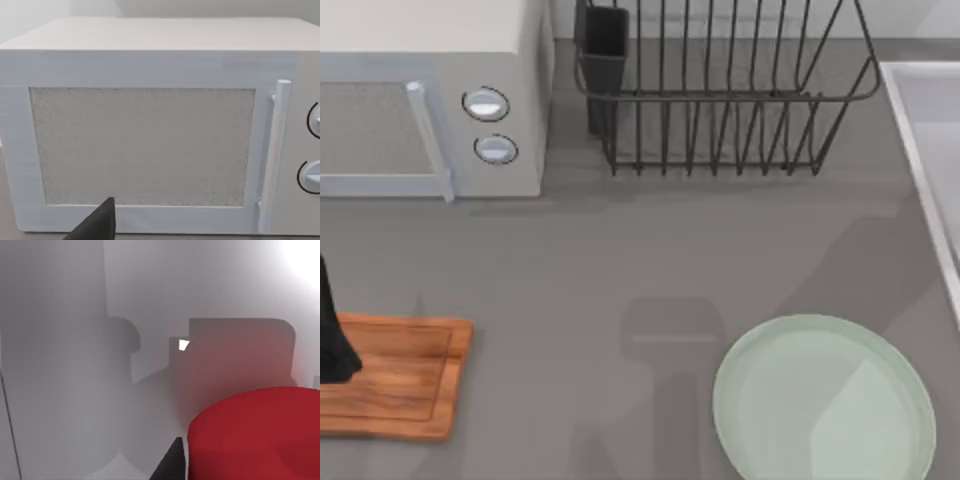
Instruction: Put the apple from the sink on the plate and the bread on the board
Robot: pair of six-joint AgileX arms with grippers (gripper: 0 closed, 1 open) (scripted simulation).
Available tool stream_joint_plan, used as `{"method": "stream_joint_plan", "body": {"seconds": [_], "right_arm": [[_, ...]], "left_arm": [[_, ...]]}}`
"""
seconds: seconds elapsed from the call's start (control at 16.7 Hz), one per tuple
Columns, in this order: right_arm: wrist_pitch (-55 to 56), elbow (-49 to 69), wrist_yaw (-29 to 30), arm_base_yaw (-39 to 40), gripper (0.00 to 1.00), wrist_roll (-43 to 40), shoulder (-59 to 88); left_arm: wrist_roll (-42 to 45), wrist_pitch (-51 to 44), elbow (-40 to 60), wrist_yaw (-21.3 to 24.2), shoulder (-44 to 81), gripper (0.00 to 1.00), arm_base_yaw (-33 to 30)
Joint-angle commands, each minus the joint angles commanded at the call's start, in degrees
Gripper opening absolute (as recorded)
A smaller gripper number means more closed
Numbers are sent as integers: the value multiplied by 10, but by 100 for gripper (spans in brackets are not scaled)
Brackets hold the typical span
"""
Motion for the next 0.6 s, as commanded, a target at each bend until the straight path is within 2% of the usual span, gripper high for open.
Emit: {"method": "stream_joint_plan", "body": {"seconds": [0.6], "right_arm": [[-179, 93, -1, -1, 0, -2, -85]], "left_arm": [[0, 0, 0, 0, 0, 100, 0]]}}
